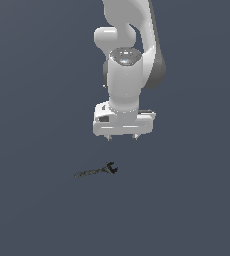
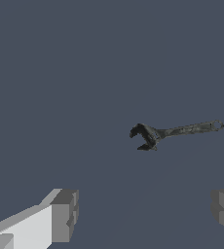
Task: Pick up the object and move it to a goal position.
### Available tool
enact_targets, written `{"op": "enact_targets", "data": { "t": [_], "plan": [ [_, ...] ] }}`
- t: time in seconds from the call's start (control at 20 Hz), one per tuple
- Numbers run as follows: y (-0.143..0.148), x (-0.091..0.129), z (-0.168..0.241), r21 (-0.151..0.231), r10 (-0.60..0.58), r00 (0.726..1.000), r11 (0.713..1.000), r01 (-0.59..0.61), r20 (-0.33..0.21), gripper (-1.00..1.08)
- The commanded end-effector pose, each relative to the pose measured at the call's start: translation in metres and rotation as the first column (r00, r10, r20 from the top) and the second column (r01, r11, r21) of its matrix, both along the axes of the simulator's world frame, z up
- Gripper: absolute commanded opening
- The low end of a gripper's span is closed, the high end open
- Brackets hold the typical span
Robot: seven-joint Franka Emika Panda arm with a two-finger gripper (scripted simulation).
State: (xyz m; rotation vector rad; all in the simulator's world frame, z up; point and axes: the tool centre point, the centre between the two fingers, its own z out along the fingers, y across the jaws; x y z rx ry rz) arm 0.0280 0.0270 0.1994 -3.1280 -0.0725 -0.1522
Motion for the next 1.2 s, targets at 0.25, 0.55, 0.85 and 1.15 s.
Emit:
{"op": "enact_targets", "data": {
  "t": [0.25, 0.55, 0.85, 1.15],
  "plan": [
    [-0.003, 0.002, -0.004, 0.006, -0.045, 0.999, 0.999, 0.045, -0.004, 1.00],
    [-0.011, 0.007, -0.013, 0.017, -0.144, 0.989, 0.989, 0.145, -0.015, 1.00],
    [-0.022, 0.014, -0.027, 0.029, -0.294, 0.955, 0.955, 0.295, -0.033, 1.00],
    [-0.037, 0.022, -0.045, 0.037, -0.473, 0.879, 0.879, 0.475, -0.056, 1.00]
  ]
}}
